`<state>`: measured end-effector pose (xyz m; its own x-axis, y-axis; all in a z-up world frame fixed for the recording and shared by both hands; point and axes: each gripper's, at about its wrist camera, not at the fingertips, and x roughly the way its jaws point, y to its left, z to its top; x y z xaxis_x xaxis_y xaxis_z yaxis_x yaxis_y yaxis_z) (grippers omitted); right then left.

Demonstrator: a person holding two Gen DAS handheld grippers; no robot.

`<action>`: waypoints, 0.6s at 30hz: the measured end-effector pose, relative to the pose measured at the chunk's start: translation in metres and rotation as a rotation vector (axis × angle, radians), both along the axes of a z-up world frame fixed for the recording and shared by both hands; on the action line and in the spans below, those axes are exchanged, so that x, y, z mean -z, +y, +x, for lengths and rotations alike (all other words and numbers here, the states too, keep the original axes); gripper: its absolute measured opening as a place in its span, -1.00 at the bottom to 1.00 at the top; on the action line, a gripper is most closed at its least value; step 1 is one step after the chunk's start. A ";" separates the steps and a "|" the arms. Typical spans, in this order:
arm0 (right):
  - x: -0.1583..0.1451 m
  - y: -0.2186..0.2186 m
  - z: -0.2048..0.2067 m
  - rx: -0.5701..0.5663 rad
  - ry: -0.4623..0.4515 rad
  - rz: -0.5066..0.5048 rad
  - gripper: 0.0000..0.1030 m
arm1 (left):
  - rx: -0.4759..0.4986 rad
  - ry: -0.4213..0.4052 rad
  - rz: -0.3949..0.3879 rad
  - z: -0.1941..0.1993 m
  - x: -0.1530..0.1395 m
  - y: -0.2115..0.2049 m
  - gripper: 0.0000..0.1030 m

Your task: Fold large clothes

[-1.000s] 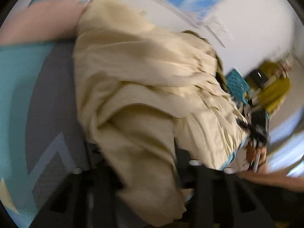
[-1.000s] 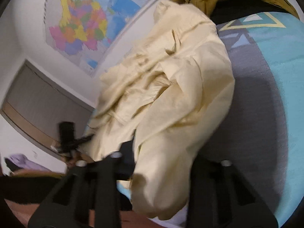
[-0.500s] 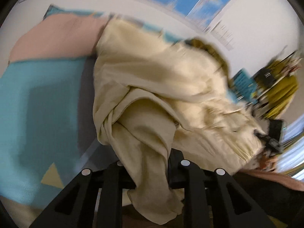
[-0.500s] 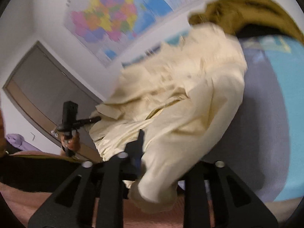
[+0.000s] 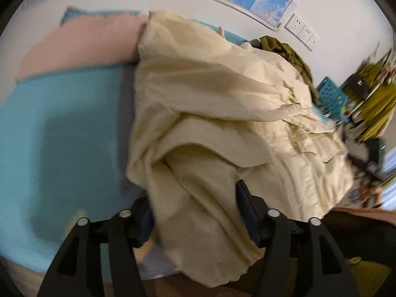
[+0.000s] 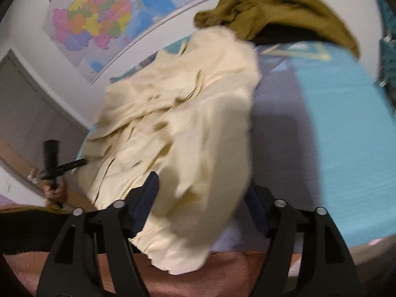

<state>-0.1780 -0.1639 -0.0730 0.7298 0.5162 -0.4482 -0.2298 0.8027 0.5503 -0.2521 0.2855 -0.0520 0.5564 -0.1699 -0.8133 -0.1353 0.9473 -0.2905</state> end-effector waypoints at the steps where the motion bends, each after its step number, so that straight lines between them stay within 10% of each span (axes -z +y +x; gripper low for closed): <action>1: -0.007 -0.007 -0.002 0.039 -0.009 -0.022 0.32 | 0.002 -0.009 0.038 -0.003 -0.006 0.000 0.23; 4: -0.029 -0.014 -0.001 0.102 -0.065 -0.080 0.36 | -0.027 -0.048 0.178 -0.008 -0.028 0.001 0.32; 10: -0.087 0.026 0.049 0.030 -0.222 -0.229 0.34 | -0.003 -0.225 0.220 0.008 -0.077 0.003 0.46; 18: -0.114 0.099 0.218 -0.091 -0.137 -0.350 0.12 | 0.142 -0.216 0.343 0.164 -0.079 -0.042 0.46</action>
<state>0.0400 -0.0645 0.0411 0.7537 0.4144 -0.5101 -0.3609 0.9096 0.2058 -0.0886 0.2440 0.0266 0.7107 0.0024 -0.7035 0.0332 0.9988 0.0369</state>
